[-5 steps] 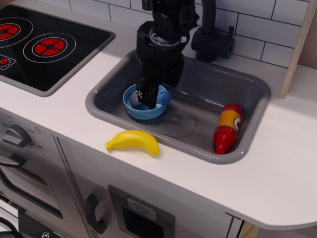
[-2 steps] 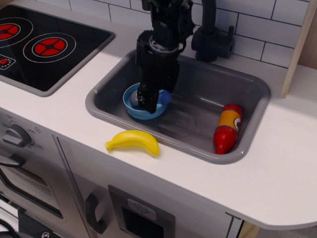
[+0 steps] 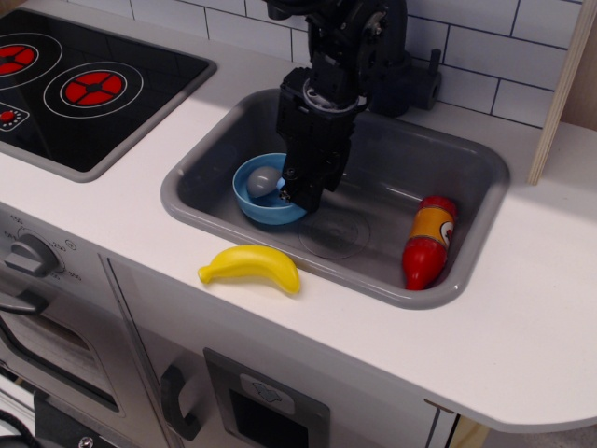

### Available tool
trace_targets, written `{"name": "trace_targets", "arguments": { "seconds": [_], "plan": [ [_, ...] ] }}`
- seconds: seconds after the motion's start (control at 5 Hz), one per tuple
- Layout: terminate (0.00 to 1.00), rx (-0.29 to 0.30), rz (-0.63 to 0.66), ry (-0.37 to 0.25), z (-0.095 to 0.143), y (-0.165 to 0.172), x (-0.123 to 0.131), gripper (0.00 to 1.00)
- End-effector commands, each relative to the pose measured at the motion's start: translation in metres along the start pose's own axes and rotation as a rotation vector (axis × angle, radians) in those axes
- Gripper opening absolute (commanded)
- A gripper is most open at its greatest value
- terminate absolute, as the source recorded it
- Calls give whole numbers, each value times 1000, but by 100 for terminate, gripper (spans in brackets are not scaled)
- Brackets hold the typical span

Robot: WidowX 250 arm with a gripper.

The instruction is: Take spoon out of bowl sink

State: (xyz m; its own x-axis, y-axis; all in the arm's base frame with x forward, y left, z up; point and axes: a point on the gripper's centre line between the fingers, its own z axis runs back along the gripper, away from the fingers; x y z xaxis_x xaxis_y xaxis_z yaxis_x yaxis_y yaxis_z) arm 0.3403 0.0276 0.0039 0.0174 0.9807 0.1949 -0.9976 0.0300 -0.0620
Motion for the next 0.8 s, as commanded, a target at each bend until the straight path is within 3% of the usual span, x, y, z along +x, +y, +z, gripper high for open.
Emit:
{"name": "trace_targets", "arguments": {
  "seconds": [0.0,0.4,0.6],
  "plan": [
    [0,-73,27,-24,24,-3,12,0],
    [0,-146,50,-85,56,0,14,0],
    [0,-146,-53,-64,65,10,-1,0]
  ]
}}
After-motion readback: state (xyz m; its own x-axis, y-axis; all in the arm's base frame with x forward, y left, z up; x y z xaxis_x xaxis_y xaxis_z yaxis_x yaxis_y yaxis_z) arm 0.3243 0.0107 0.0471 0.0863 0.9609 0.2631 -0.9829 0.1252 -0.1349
